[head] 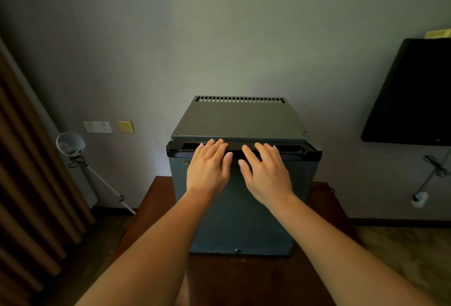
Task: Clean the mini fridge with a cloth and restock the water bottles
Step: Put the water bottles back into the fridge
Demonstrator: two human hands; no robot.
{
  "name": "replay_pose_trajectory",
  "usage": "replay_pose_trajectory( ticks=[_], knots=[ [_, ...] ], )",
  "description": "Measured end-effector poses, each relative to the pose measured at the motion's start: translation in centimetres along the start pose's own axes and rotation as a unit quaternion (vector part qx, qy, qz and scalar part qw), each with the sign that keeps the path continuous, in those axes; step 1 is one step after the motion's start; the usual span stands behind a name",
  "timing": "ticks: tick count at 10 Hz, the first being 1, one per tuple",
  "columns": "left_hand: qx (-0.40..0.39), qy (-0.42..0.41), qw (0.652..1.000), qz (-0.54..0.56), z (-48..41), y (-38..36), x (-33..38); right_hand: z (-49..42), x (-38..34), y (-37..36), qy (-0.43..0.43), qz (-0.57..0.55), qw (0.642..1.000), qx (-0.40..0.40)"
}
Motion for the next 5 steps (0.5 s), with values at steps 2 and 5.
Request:
replay_pose_trajectory(
  ticks=[2,5],
  knots=[
    [-0.1,0.014,0.995,0.023,-0.1,-0.4,-0.2,-0.2,-0.3,-0.1,-0.039,-0.023,0.994,-0.095],
    [-0.176,0.05,0.983,0.0,2.5,4.3,1.8,1.9,-0.9,2.7,-0.129,-0.085,0.96,-0.234]
  ],
)
Point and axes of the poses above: each hand's wrist, its own z-axis away from the middle knuckle, its own y-axis out of the back of the hand, x = y × z, the point moved 10 cm from there along -z, towards the middle knuckle, and after that the axes turned 12 degrees about -x, right-handed, at the moved point
